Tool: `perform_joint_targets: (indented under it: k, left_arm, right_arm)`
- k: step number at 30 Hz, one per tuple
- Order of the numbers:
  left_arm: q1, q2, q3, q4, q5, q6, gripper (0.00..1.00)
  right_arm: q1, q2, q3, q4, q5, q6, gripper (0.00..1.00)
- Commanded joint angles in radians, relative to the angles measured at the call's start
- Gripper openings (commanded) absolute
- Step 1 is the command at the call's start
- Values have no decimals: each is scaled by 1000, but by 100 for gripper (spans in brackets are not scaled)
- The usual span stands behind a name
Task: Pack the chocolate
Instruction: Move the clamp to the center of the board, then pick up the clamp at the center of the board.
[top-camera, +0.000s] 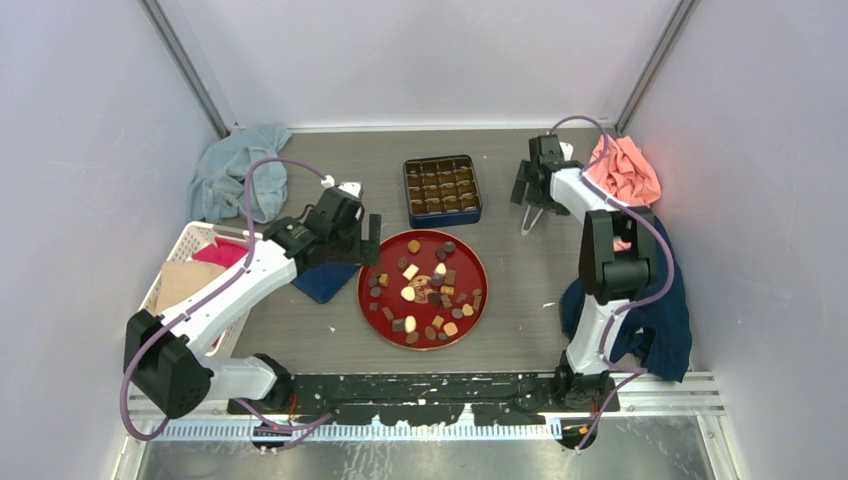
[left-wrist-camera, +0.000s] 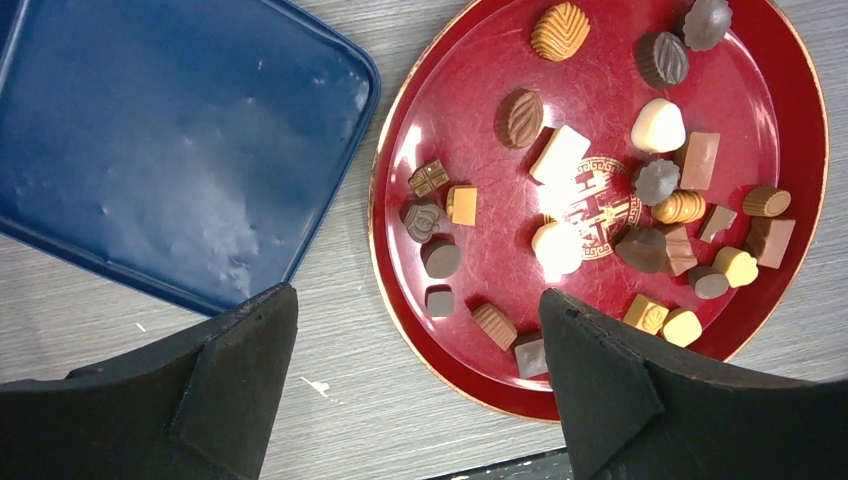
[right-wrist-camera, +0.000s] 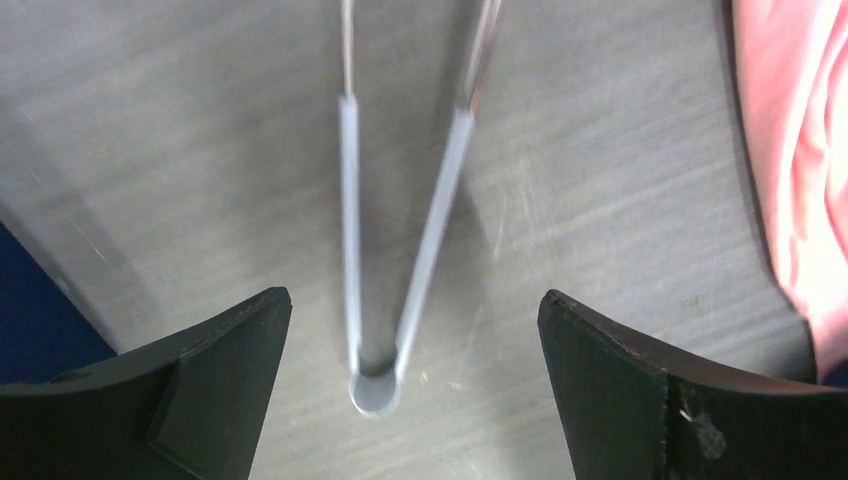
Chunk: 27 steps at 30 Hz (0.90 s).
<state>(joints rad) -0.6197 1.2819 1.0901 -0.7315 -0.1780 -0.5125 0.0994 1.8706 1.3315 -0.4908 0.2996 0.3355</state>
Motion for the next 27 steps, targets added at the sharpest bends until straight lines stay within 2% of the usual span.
perform_joint_targets:
  k: [1,4,12,14,16,18,21,27]
  left_arm:
    - [2,-41,-13,39,-1,-3,91]
    - [2,-38,-7,22,-9,-4,91]
    - [3,-47,-13,13,-33,-3,91]
    - [2,-44,-13,12,-34,-3,91]
    - [2,-41,-13,12,-33,-4,91]
    - [2,-40,-14,10,-33,-5,91]
    - [3,-39,-16,10,-34,-4,91]
    - [2,-22,-15,21,-24,-3,91]
  right_arm:
    - [-16,94,168,-75,38,21,100]
    - [-17,125,175,-39,-5,26,100]
    - [-36,224,281,-60,0,46,99]
    - [-42,237,286,-49,-6,61,95]
    - [-46,240,266,-11,-9,71,81]
    - [-50,252,262,6,-15,73,73]
    - [-53,270,269,6,-28,65,70]
    - [-56,296,301,0,-52,52,72]
